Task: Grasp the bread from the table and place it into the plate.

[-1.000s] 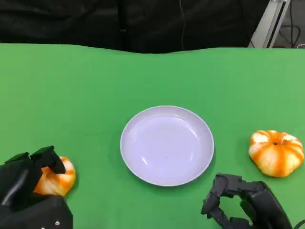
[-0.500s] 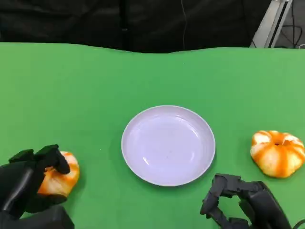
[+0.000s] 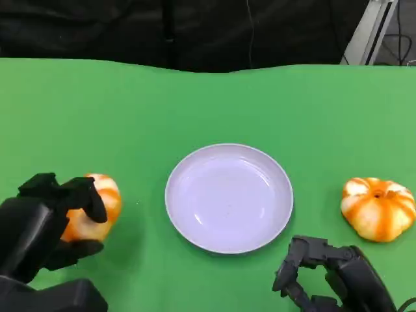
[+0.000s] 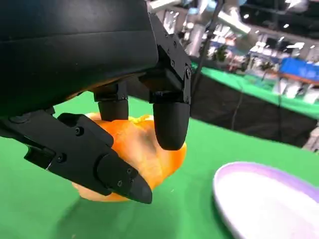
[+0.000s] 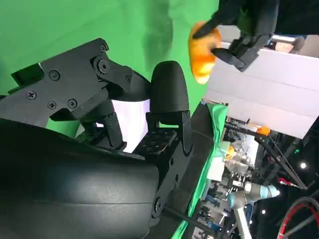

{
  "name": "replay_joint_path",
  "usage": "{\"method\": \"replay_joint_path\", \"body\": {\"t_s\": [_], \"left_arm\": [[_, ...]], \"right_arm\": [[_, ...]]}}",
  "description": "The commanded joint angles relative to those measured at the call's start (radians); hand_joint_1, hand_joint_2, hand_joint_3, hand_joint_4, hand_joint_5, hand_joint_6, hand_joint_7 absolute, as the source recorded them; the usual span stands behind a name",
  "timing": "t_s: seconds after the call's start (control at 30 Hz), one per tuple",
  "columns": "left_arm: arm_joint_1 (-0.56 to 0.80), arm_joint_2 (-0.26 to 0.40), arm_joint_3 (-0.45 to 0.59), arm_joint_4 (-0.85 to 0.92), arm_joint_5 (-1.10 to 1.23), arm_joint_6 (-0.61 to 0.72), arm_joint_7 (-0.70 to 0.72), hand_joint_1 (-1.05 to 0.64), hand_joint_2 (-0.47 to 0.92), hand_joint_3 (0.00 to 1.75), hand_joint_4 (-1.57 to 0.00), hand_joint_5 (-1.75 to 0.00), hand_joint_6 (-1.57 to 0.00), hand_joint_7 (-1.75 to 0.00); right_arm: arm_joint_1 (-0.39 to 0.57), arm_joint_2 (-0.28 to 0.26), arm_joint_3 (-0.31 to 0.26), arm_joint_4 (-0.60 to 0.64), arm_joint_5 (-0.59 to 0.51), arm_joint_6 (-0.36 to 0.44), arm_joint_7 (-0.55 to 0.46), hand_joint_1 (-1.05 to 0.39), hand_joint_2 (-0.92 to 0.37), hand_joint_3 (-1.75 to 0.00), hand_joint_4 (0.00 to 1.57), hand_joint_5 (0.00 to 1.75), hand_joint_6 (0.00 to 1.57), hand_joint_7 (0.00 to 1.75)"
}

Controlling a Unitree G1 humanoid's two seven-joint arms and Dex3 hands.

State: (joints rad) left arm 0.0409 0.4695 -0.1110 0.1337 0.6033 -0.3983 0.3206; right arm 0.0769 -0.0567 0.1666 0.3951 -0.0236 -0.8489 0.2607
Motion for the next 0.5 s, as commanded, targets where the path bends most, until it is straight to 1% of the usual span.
{"method": "replay_joint_path", "body": {"t_s": [0.03, 0.37, 0.5], "left_arm": [[-0.001, 0.009, 0.009, -0.054, 0.009, -0.011, -0.017, -0.12, 0.79, 0.0, -0.6, -1.74, -0.6, -1.55], [-0.018, -0.016, -0.01, -0.15, 0.04, -0.005, -0.048, -0.1, 0.77, 0.0, -0.6, -1.75, -0.6, -1.57], [-0.049, -0.042, -0.03, -0.172, 0.051, -0.01, -0.063, -0.09, 0.77, 0.0, -0.6, -1.75, -0.6, -1.57]], "right_arm": [[-0.009, -0.007, -0.007, 0.01, -0.001, -0.01, -0.005, -0.23, -0.64, -0.88, 0.79, 1.57, 0.78, 1.33], [-0.01, -0.001, -0.003, 0.026, -0.008, -0.019, -0.011, -0.22, -0.64, -0.88, 0.79, 1.59, 0.78, 1.32], [-0.013, -0.003, -0.004, 0.026, -0.012, -0.018, -0.014, -0.21, -0.65, -0.87, 0.79, 1.58, 0.78, 1.32]]}}
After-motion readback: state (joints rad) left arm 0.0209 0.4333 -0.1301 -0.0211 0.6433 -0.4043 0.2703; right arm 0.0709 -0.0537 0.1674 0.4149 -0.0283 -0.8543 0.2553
